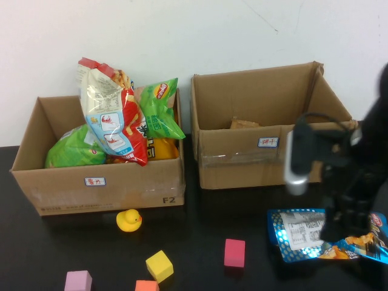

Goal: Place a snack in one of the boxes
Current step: Pick up the potato chip, then place the potato chip in the potato chip box

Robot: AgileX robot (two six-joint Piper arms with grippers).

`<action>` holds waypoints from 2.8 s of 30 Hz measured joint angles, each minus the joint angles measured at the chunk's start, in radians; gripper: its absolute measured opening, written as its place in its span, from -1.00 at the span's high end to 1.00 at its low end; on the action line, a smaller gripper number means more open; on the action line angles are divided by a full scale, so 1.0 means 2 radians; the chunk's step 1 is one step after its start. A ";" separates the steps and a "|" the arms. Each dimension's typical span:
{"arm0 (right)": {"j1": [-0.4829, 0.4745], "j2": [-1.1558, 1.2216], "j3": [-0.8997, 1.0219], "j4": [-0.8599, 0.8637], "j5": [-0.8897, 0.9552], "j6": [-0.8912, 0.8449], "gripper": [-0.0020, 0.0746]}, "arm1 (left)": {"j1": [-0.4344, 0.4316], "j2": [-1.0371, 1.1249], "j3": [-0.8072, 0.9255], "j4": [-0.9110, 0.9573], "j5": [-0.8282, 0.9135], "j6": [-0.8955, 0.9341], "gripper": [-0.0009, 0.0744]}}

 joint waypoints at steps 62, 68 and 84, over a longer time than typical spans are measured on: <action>0.179 -0.031 -0.029 0.041 -0.525 0.157 0.21 | 0.000 0.000 0.000 0.000 0.000 0.000 0.98; 0.214 -0.004 -0.073 0.046 -0.606 0.161 0.21 | 0.000 0.000 0.000 0.000 0.000 0.000 0.98; 0.226 0.177 -0.297 0.538 -0.466 -0.305 0.24 | 0.000 0.000 0.000 0.000 0.000 0.000 0.98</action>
